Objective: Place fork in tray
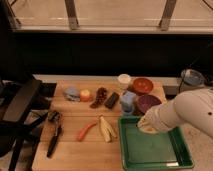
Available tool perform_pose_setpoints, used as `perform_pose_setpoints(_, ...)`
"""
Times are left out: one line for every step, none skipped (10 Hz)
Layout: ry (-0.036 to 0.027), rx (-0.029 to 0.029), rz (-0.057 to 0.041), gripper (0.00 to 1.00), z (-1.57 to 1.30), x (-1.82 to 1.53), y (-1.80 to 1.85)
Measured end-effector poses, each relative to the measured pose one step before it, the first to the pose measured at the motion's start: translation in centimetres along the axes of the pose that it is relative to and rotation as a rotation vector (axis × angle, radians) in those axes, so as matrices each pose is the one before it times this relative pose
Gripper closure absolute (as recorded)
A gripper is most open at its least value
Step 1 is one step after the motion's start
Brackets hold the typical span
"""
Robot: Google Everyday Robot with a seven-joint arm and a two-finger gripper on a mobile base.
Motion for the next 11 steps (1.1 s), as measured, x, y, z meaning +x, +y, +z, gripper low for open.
perform_pose_setpoints(-0.00308,-0.00857,0.01736,1.0,0.767,-0.026,0.587)
perform_pose_setpoints(-0.00299,-0.01393,0.02177,1.0,1.201,0.203,1.019)
perform_pose_setpoints(-0.00494,-0.00808,0.0048,1.0,1.063,0.065,0.378)
perform_pose_setpoints(-0.00771,-0.0085,-0.0017,1.0,1.463,0.089,0.229)
perform_pose_setpoints(-0.00575,-0.00486,-0.00451,1.0,1.35,0.261,-0.013)
perform_pose_setpoints(-0.00866,-0.00582,-0.00789,1.0,1.239,0.238,-0.317)
perform_pose_setpoints(-0.01173,-0.00253,-0.00231,1.0,0.908,0.364,-0.363)
perform_pose_setpoints(-0.00695,-0.00382,0.002,1.0,0.632,0.396,-0.064)
perform_pose_setpoints(-0.00909,-0.00539,-0.00036,1.0,0.927,0.358,-0.06)
perform_pose_setpoints(-0.00728,-0.00164,0.00476,0.97,0.941,0.495,0.068)
perform_pose_setpoints(0.00147,0.00072,0.00704,0.9,0.366,0.52,0.241)
